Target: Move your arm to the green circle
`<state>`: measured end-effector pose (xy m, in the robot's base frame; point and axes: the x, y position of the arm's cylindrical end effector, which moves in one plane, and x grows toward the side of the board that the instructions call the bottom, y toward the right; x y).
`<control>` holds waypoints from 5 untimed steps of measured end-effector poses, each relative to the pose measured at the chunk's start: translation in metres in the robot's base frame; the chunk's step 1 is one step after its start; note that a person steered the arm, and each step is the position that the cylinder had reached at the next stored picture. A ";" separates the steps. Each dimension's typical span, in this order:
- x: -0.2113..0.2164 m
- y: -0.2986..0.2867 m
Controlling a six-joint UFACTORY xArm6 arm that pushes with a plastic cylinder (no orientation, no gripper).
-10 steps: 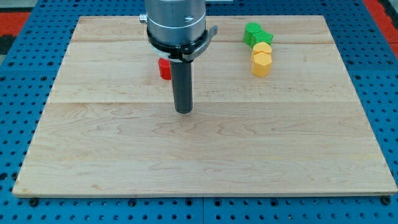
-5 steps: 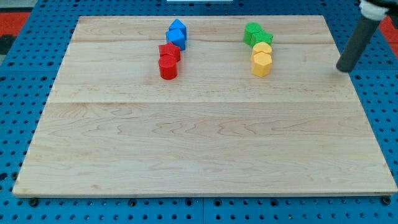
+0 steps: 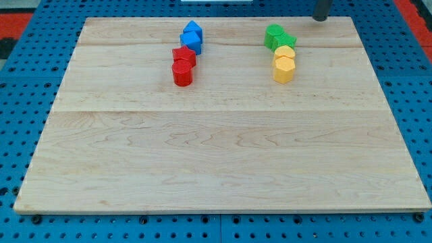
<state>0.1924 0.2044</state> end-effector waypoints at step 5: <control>0.019 -0.154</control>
